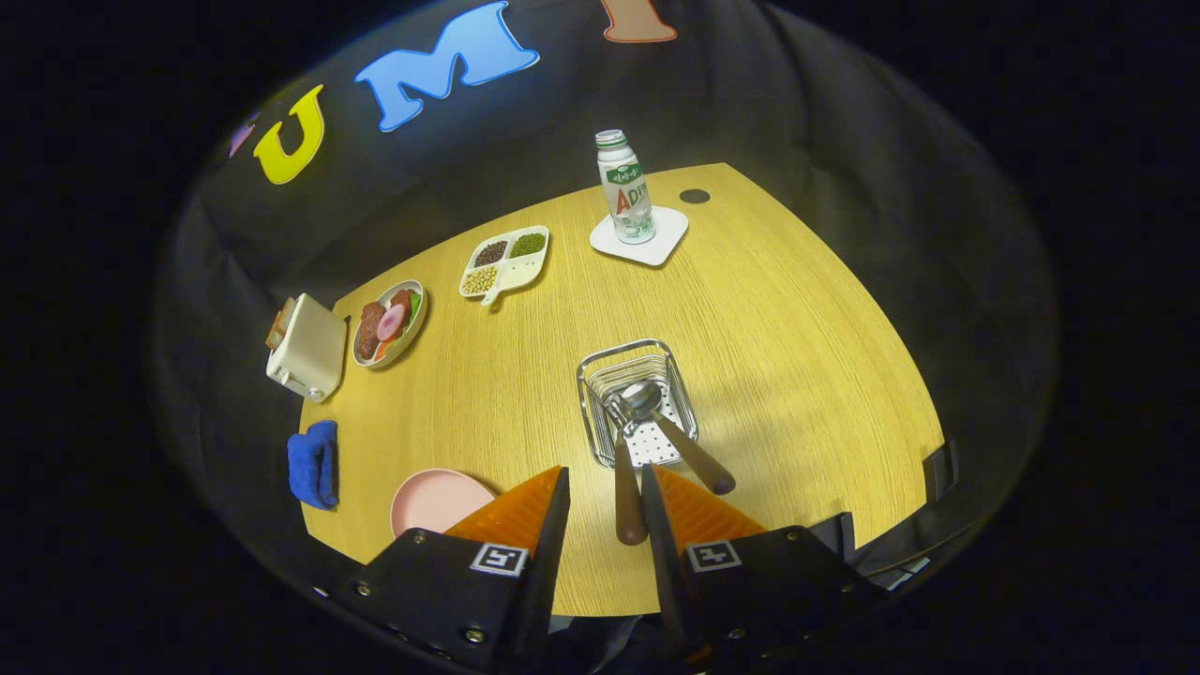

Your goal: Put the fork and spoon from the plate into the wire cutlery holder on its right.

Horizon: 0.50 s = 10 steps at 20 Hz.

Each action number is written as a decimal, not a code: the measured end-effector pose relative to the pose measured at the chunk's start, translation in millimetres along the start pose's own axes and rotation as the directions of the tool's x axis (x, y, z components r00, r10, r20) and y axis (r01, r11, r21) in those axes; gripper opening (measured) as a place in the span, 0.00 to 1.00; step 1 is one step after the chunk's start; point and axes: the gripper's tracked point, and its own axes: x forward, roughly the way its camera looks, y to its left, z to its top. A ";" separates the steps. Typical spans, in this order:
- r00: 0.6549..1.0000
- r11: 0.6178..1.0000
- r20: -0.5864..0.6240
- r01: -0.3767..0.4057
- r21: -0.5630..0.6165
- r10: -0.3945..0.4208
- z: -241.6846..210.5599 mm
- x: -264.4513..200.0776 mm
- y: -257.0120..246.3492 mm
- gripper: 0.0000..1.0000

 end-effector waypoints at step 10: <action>0.829 0.981 0.555 0.048 -0.186 0.065 110.9 -107.2 43.5 0.48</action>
